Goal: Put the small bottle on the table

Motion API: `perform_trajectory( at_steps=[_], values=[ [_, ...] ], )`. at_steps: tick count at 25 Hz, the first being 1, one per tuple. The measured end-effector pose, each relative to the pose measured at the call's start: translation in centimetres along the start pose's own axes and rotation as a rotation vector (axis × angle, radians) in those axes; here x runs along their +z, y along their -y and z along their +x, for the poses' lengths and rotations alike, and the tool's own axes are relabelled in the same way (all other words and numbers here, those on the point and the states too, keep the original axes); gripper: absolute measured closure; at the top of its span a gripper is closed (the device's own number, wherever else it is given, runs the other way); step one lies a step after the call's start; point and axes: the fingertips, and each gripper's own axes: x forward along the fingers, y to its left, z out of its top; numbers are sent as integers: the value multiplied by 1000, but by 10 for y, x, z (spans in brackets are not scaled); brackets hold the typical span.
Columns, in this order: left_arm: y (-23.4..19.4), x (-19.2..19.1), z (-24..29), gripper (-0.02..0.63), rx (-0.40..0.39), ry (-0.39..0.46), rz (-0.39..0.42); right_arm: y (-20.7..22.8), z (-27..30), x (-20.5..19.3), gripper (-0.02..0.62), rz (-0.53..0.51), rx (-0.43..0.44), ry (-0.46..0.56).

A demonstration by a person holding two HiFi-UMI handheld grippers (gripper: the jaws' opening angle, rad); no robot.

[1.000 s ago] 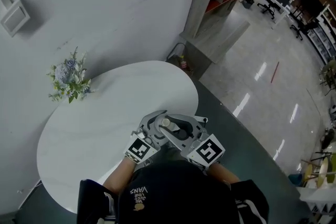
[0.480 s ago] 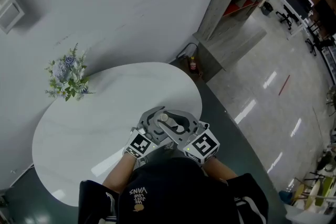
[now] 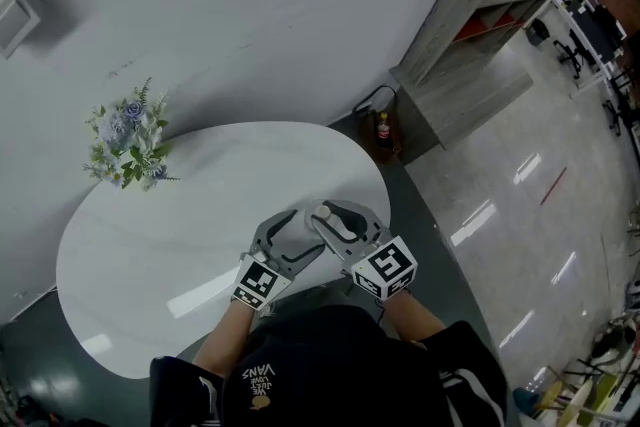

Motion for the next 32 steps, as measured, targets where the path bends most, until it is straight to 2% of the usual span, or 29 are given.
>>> perform_trajectory(
  at_steps=[9, 18, 24, 32],
  values=[
    [-23, -17, -35, 236, 192, -33, -73, 56, 34, -21, 448, -1, -7, -30],
    [-42, -30, -65, 238, 330, -61, -121, 101, 77, -27, 448, 1, -37, -30],
    [-46, -35, -69, 242, 367, -68, -143, 123, 99, -35, 448, -8, -60, -41],
    [-50, -44, -73, 302, 395, -91, -165, 147, 116, -37, 448, -33, -99, -40]
  ],
)
